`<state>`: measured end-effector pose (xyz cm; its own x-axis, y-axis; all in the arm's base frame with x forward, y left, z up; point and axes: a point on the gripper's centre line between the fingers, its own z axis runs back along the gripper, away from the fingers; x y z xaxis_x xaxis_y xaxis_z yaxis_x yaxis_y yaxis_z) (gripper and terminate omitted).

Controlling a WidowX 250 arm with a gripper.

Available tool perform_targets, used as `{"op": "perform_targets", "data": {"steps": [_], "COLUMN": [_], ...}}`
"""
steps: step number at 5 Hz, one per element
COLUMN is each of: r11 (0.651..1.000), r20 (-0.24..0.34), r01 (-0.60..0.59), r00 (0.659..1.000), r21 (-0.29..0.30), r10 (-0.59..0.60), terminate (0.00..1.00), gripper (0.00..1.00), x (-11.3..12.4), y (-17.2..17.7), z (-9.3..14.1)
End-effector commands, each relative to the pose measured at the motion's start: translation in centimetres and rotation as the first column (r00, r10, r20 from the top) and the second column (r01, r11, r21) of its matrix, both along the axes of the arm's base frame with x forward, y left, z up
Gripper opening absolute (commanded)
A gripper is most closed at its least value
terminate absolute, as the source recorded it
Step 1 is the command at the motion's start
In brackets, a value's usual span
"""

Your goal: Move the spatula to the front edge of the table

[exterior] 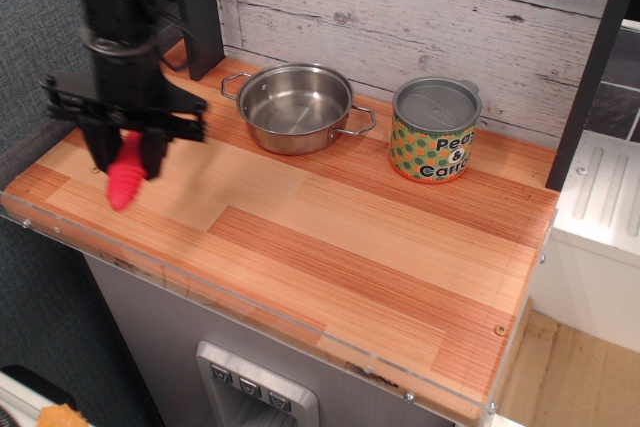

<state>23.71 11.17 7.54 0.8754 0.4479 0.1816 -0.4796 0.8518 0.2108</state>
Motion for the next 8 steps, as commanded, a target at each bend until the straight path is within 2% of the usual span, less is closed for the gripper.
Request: {"op": "perform_targets", "data": {"steps": [1,2,3,4,5,6,8], "r11": [0.914,0.787,0.704,0.663,0.618,0.559,0.468], "r20": [0.023,0.033,0.066,0.116,0.172,0.181,0.107], "r01": [-0.406,-0.615,-0.704,-0.739,-0.762,-0.808,-0.862], "r00": [0.914,0.787,0.701,0.653,0.594,0.531,0.456], "r21": [0.020,-0.037,-0.092,-0.122,-0.195,-0.184,-0.195], "r10": [0.406,0.616,0.710,0.749,0.786,0.828,0.884], "terminate": [0.00,0.00,0.00,0.00,0.00,0.00,0.00], "gripper": [0.00,0.00,0.00,0.00,0.00,0.00,0.00], "x": [-0.3,-0.9,-1.3,-1.1,-0.5,0.3,1.3], "y": [-5.5,-5.9,-4.8,-3.1,-1.4,-0.3,0.7], "z": [1.2,0.3,-0.3,-1.1,-1.6,-2.0,-4.2]}}
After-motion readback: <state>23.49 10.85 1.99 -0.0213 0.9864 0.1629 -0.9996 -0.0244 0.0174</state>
